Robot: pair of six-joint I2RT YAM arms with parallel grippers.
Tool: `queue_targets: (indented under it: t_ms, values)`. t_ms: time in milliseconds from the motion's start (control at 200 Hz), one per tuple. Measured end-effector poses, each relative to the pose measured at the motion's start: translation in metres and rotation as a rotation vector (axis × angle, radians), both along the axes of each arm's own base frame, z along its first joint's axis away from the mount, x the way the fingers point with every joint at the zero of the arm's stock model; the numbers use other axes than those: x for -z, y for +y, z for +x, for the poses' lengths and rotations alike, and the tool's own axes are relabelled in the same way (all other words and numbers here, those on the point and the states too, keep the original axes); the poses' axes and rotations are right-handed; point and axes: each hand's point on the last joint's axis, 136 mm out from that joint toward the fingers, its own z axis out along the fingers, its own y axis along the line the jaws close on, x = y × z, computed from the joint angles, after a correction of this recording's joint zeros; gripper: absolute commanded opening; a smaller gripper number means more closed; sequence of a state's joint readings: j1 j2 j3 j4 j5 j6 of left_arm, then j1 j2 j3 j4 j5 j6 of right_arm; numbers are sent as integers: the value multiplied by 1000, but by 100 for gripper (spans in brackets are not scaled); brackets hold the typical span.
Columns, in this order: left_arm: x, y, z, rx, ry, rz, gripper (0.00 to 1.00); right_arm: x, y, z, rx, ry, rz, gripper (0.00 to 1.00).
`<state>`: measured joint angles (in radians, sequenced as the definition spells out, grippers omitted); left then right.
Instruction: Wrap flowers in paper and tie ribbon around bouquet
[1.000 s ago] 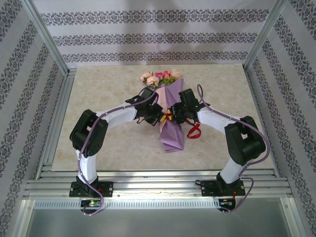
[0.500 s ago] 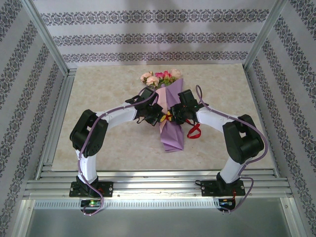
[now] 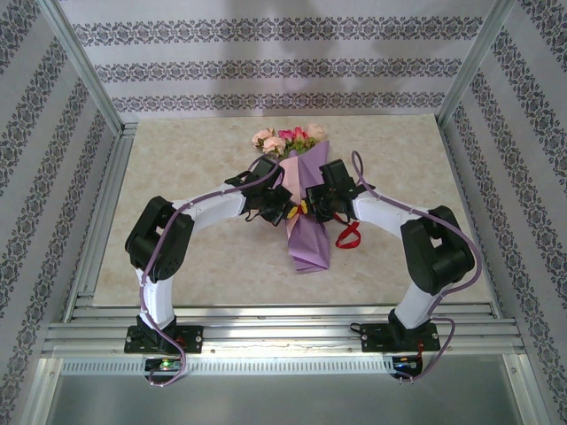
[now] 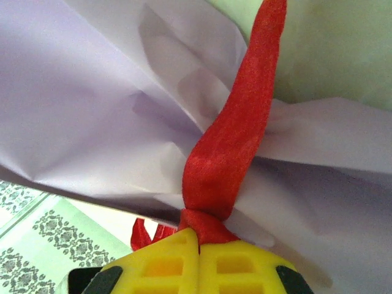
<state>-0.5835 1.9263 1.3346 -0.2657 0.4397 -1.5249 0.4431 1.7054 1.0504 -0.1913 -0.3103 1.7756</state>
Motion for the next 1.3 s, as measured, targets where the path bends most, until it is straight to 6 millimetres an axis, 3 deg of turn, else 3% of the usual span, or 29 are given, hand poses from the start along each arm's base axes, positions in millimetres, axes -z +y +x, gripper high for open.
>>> queue_targets:
  t_ms: [350, 490, 779, 1079, 1299]
  values:
    - [0, -1, 0, 1, -2, -2, 1, -17, -1, -3, 0, -23, 12, 0]
    - [0, -2, -1, 6, -3, -2, 9, -20, -1, -3, -1, -27, 15, 0]
    - [0, 3, -2, -10, -2, 24, 35, -24, -1, -1, -3, -40, 18, 0]
    - [-40, 10, -6, -32, -50, 5, 45, -27, -5, 0, -52, -78, -5, 0]
    - [-28, 13, -10, -93, 14, -12, 50, -34, -5, -2, -83, -107, -8, 0]
